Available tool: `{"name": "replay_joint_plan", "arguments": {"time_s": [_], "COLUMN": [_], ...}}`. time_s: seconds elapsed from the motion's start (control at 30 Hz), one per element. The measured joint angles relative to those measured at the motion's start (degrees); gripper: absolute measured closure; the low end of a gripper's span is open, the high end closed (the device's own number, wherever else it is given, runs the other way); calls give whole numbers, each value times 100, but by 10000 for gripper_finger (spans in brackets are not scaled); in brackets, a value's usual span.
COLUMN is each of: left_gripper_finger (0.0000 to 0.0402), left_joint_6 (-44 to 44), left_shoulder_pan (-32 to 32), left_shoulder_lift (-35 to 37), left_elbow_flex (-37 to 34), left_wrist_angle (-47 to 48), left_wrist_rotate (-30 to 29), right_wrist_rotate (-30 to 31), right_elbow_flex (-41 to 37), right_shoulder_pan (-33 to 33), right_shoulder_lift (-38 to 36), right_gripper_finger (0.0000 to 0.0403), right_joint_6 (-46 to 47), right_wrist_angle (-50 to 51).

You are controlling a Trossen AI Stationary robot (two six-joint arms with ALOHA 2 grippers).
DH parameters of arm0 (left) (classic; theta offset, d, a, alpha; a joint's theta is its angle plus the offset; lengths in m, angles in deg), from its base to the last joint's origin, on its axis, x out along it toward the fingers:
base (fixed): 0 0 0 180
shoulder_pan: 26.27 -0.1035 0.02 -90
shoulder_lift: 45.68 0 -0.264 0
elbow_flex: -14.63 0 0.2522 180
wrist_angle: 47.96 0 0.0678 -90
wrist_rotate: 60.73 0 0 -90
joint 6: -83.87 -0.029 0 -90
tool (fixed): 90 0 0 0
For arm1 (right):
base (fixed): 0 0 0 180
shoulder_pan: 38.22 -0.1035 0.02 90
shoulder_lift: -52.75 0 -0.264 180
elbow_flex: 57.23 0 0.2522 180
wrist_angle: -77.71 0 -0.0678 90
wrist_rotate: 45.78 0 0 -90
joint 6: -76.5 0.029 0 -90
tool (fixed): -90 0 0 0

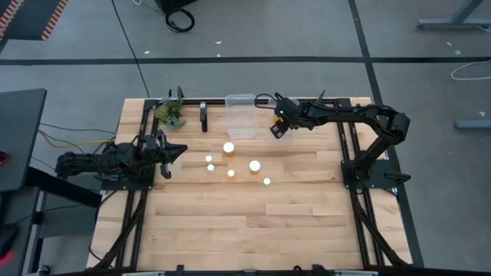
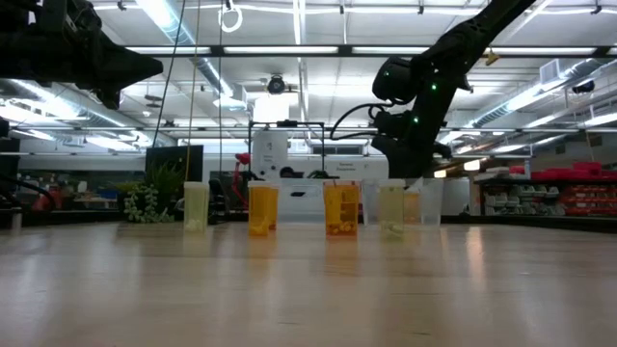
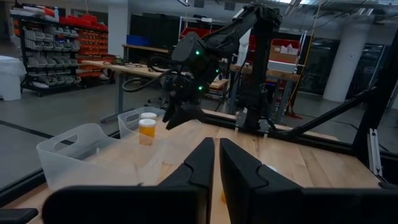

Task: Pick and place medicine bottles into bin by pill shape (circle, oval)
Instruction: Put the top right big orange pill into the right transparent bin

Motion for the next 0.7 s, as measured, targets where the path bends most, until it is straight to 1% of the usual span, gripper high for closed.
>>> {"name": "replay_joint_plan", "arguments": {"time_s": [0.13, 0.3, 0.4, 0.5, 0.7], "left_gripper_finger": [373, 368, 365, 368, 376], "left_joint_6": [0, 1, 0, 2, 0], "left_shoulder_pan": [-1, 1, -1, -1, 0], "left_shoulder_lift": [-1, 0, 1, 1, -1], "left_elbow_flex": [1, 1, -1, 1, -1], "left_wrist_angle": [1, 2, 3, 3, 2], "left_wrist_rotate": [-1, -1, 1, 1, 0], "right_wrist_rotate": [-339, -372, -542, -729, -531], "right_elbow_flex": [0, -2, -2, -7, -9], "right_shoulder_pan": [89, 218, 271, 318, 345], "right_shoulder_lift": [2, 15, 155, 464, 623], "right_gripper_finger": [259, 301, 318, 332, 347], "right_joint_6": [-22, -89, -114, -135, -157], "right_wrist_angle": [-1, -70, -214, -345, -712]}}
